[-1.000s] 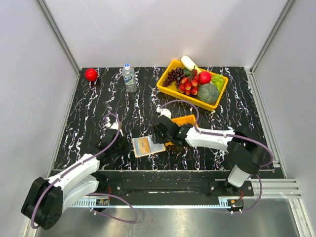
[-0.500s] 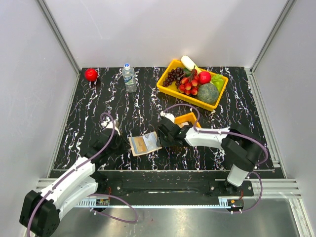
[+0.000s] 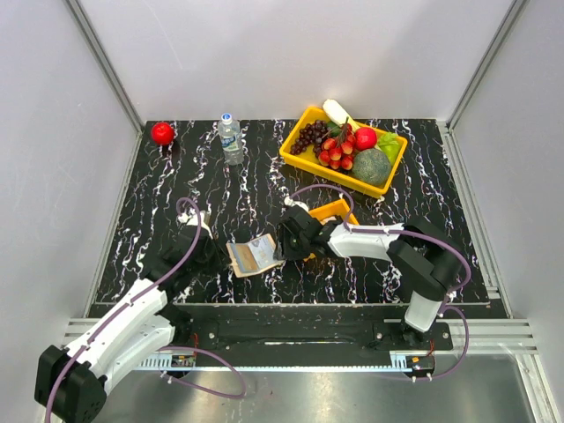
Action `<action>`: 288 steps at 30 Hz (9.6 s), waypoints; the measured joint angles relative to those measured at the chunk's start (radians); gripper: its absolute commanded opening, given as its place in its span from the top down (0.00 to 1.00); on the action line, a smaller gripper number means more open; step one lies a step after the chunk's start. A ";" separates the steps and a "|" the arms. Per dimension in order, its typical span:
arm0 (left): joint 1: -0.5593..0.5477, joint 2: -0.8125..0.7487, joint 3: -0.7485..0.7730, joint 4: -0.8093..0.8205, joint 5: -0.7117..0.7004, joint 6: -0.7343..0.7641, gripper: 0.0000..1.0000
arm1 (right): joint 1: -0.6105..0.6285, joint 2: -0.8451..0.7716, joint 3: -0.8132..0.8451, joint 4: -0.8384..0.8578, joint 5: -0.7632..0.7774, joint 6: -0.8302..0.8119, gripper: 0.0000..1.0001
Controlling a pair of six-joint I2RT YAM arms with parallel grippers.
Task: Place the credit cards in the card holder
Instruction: Close the card holder at the center of the board, then open the card holder at the center of the board, then close the card holder at the center of the board.
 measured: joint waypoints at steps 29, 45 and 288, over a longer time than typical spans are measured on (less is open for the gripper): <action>0.000 0.282 0.148 0.230 0.167 -0.007 0.82 | 0.000 0.033 -0.052 0.196 -0.164 0.054 0.50; -0.002 0.607 0.128 0.617 0.204 -0.112 0.64 | 0.037 -0.031 -0.103 0.167 -0.066 0.070 0.48; 0.011 0.179 -0.247 0.550 0.202 -0.174 0.46 | -0.015 0.040 -0.123 0.443 -0.484 0.156 0.54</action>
